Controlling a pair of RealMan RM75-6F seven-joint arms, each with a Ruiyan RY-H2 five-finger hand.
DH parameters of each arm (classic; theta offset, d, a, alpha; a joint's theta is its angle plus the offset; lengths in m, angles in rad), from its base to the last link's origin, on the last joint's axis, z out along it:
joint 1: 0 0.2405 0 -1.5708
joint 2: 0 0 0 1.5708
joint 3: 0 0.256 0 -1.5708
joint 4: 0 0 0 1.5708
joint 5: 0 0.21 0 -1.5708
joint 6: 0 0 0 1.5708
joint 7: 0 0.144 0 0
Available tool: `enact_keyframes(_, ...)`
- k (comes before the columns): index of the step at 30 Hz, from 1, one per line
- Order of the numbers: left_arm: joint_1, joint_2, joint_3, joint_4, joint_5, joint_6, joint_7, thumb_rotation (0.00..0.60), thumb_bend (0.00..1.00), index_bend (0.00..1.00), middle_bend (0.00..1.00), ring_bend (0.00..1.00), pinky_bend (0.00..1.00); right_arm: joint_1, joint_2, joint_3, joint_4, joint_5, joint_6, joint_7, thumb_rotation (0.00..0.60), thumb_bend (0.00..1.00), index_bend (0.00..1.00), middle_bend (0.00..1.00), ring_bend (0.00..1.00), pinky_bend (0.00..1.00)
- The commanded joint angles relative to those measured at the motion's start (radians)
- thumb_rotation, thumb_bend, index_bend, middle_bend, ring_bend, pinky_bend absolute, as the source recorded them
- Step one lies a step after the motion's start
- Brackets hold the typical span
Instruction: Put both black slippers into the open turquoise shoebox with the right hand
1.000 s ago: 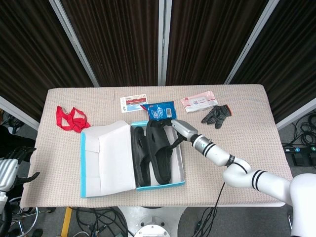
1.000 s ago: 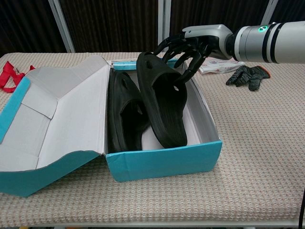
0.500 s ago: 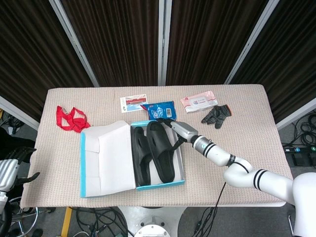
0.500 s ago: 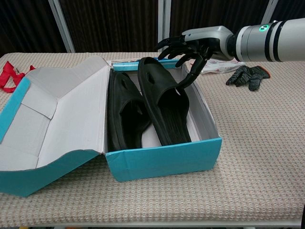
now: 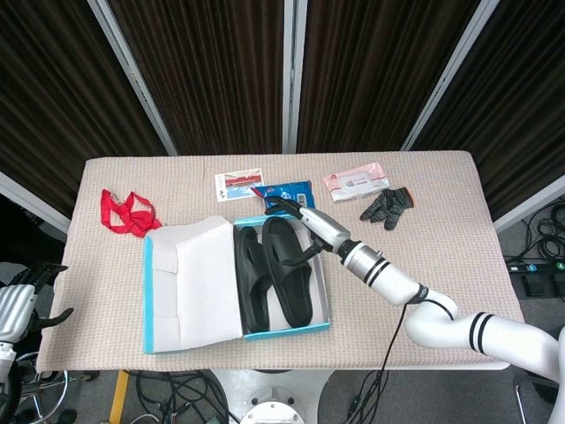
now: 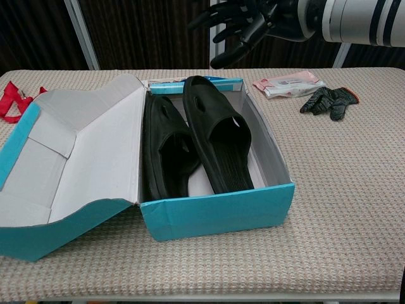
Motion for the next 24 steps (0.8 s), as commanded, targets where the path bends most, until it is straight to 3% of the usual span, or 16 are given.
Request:
enact_keyframes(1, 0.0, 0.001, -0.001, -0.002, -0.001, 0.001, 0.001, 0.6, 0.17, 0.24, 0.23, 0.13, 0.2, 0.0, -0.01, 0.011, -0.02, -0.017, 0.011, 0.038, 0.6, 0.0, 0.0, 0.2, 0.03, 0.15)
enact_keyframes(15, 0.002, 0.001, -0.003, 0.007, -0.007, -0.001, -0.013, 0.6, 0.17, 0.24, 0.23, 0.13, 0.2, 0.049, -0.135, -0.041, 0.109, -0.022, -0.088, 0.129, 0.6, 0.0, 0.0, 0.2, 0.04, 0.17)
enact_keyframes(24, 0.003, 0.0, -0.003, 0.014, -0.006, 0.001, -0.023, 0.6, 0.17, 0.24, 0.23, 0.13, 0.2, 0.05, -0.156, -0.065, 0.175, -0.034, -0.116, 0.174, 0.6, 0.0, 0.0, 0.2, 0.04, 0.18)
